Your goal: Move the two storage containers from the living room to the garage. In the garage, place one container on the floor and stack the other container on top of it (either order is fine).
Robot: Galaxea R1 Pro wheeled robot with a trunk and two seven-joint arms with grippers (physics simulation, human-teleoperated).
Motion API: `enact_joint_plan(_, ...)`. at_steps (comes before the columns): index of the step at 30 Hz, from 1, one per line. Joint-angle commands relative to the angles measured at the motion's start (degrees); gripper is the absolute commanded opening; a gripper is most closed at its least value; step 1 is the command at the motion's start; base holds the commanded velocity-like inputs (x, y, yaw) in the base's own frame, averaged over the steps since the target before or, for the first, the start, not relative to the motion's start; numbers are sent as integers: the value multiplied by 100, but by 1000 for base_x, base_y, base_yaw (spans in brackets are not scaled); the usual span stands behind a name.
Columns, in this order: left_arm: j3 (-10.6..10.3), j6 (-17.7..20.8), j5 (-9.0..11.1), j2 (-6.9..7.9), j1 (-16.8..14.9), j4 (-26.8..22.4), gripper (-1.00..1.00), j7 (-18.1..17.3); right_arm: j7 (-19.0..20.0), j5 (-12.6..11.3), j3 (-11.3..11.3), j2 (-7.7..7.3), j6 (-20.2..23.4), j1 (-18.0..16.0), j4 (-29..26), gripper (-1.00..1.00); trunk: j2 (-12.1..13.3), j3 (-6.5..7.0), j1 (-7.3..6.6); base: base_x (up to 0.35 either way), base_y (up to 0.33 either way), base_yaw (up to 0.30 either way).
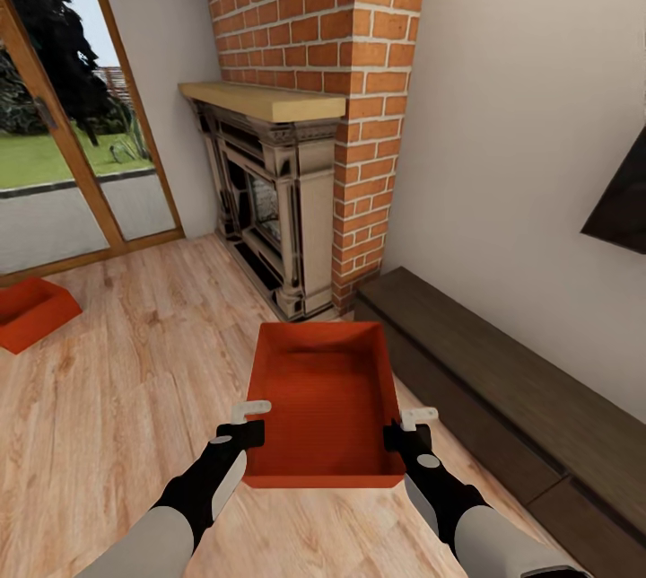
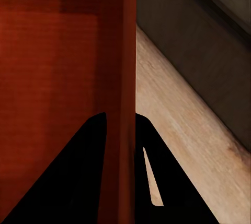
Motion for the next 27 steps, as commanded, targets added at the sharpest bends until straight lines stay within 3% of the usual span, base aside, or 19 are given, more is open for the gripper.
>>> enact_joint_plan(1,-5,35,-27,1,-4,-79,-100,81,-40,-61,-33,-2,-20,-2,27,-100,-5,2,1,0,0,0)
enact_joint_plan(27,-11,35,-27,-4,-4,-79,-100,78,-40,-61,-33,-2,-20,-2,27,-100,-5,234,1,0,0,0)
